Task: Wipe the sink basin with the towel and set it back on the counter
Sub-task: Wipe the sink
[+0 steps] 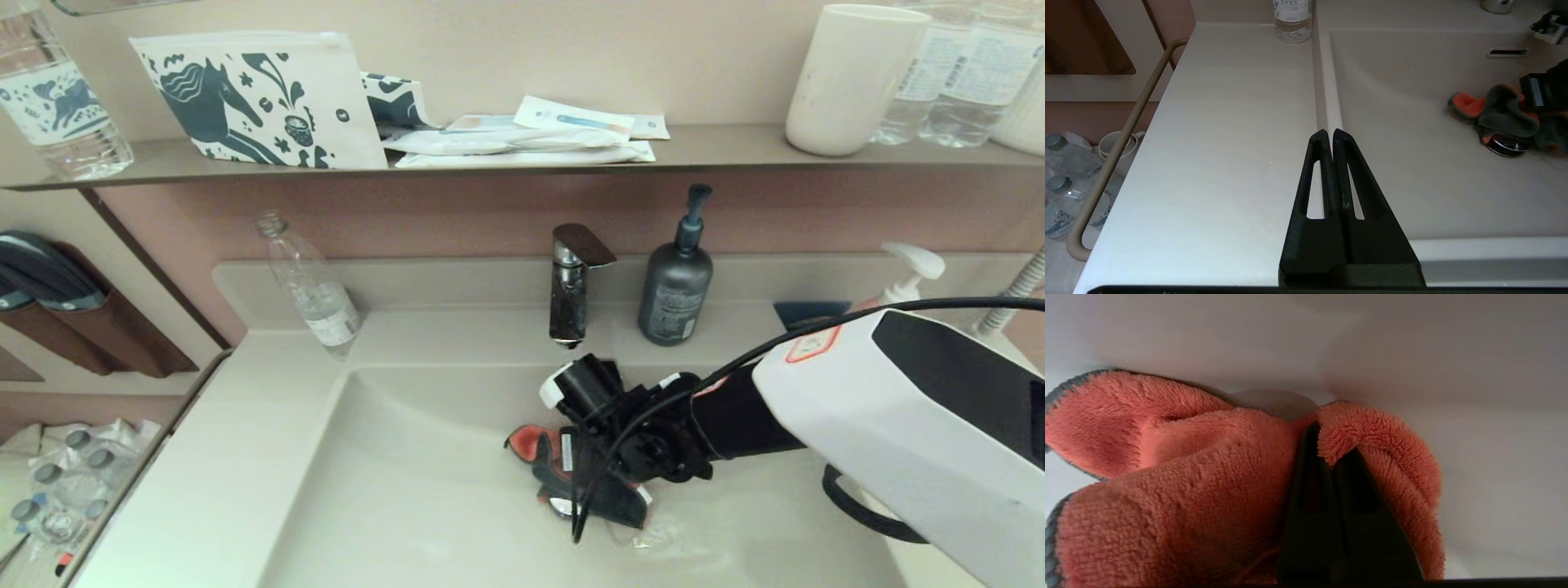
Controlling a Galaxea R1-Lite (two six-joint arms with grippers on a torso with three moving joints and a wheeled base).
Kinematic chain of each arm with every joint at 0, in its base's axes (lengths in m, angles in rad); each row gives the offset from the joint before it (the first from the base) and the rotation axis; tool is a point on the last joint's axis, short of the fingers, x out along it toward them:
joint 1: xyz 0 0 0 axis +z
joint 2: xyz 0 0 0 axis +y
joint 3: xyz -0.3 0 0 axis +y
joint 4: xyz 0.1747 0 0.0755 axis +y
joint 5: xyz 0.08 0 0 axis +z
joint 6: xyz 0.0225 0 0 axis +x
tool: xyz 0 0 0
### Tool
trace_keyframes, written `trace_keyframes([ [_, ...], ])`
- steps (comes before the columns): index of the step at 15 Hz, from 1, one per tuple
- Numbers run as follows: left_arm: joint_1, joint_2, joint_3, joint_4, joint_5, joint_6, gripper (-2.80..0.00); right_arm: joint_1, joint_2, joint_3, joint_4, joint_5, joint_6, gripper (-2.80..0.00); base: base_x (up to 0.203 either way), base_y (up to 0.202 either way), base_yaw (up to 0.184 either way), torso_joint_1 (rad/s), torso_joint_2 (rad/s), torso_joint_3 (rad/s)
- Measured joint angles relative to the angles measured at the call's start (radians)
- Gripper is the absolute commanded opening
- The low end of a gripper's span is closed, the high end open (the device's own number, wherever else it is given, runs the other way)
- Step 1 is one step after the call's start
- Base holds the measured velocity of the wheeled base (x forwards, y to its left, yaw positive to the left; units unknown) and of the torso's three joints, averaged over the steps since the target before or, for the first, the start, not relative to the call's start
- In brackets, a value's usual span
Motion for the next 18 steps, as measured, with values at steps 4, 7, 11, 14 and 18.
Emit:
trace_keyframes([
  [4, 0.0, 0.0, 0.0, 0.0, 0.0, 0.0, -2.8, -0.075, -0.061, 0.114, 0.013, -0.03, -0.011, -2.8, 0.0, 0.0, 0.0, 0.0, 0.0, 0.0],
  [7, 0.0, 0.0, 0.0, 0.0, 0.0, 0.0, -2.8, -0.121, -0.113, 0.191, 0.02, -0.031, -0.025, -2.8, 0.0, 0.0, 0.0, 0.0, 0.0, 0.0],
  [11, 0.0, 0.0, 0.0, 0.0, 0.0, 0.0, -2.8, -0.138, -0.21, 0.328, 0.093, -0.032, -0.034, -2.8, 0.0, 0.0, 0.0, 0.0, 0.0, 0.0],
  [14, 0.0, 0.0, 0.0, 0.0, 0.0, 0.0, -2.8, -0.138, -0.257, 0.407, 0.168, -0.031, -0.035, -2.8, 0.0, 0.0, 0.0, 0.0, 0.0, 0.0],
  [18, 0.0, 0.0, 0.0, 0.0, -0.001, 0.0, -2.8, -0.115, -0.284, 0.514, 0.166, -0.02, -0.033, -2.8, 0.0, 0.0, 0.0, 0.0, 0.0, 0.0],
])
